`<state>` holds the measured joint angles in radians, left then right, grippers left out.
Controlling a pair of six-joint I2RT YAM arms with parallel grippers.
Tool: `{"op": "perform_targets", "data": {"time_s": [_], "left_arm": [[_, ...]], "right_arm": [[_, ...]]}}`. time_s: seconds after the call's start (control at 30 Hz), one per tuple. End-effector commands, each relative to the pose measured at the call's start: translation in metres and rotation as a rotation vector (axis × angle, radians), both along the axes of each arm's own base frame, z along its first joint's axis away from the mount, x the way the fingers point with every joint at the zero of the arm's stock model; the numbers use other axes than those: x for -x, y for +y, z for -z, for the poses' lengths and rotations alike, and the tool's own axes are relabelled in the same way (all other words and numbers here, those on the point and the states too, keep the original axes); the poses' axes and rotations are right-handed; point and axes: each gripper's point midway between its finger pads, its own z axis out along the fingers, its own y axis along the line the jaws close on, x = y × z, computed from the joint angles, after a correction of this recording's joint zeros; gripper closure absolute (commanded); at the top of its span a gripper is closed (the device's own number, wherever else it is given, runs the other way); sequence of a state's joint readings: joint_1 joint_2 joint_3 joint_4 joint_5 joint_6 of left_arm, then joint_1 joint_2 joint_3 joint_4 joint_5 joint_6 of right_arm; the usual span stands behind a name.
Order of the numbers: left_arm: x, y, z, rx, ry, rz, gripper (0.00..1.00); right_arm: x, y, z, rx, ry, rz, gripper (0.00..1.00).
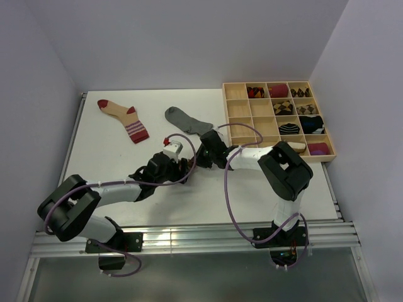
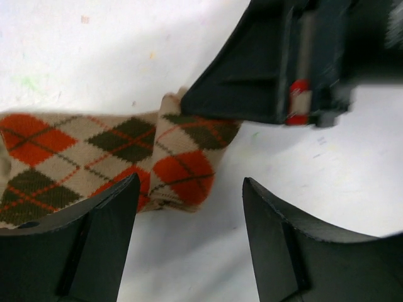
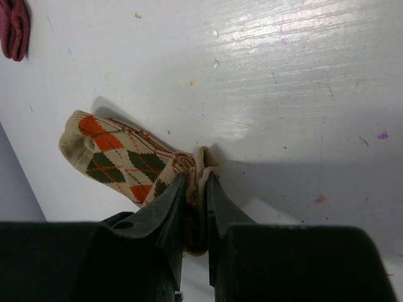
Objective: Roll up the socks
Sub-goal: Roll the sock at the center of the board.
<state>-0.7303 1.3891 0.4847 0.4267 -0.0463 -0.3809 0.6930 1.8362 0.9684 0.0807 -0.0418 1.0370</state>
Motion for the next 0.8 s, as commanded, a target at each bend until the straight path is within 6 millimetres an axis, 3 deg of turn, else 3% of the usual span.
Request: {"op": "perform_targets", "data": {"time_s": [0.0, 0.2, 0.4, 0.5, 0.77], "left_arm": [[-0.009, -0.001, 0.003, -0.102, -0.057, -0.014, 0.30], [0.002, -0.014, 0.016, -0.160, -0.053, 0.017, 0.36], [0.001, 0.001, 0.017, -0.167, -0.031, -0.088, 0.39], [0.002, 0.008, -0.003, -0.080, -0.055, -0.139, 0.34], [-0.012, 0.033, -0.026, 0.125, -0.004, -0.225, 0.32]], "right_arm": [[0.010, -0.018, 0.011, 0.075, 0.055, 0.017, 1.00], [0.010, -0.014, 0.009, 0.063, 0.051, 0.005, 1.00], [0.011, -0.013, 0.010, 0.058, 0.050, -0.014, 1.00], [0.007, -0.005, 0.002, 0.029, 0.000, -0.051, 1.00], [0.004, -0.001, -0.009, 0.022, -0.075, -0.127, 1.00]]}}
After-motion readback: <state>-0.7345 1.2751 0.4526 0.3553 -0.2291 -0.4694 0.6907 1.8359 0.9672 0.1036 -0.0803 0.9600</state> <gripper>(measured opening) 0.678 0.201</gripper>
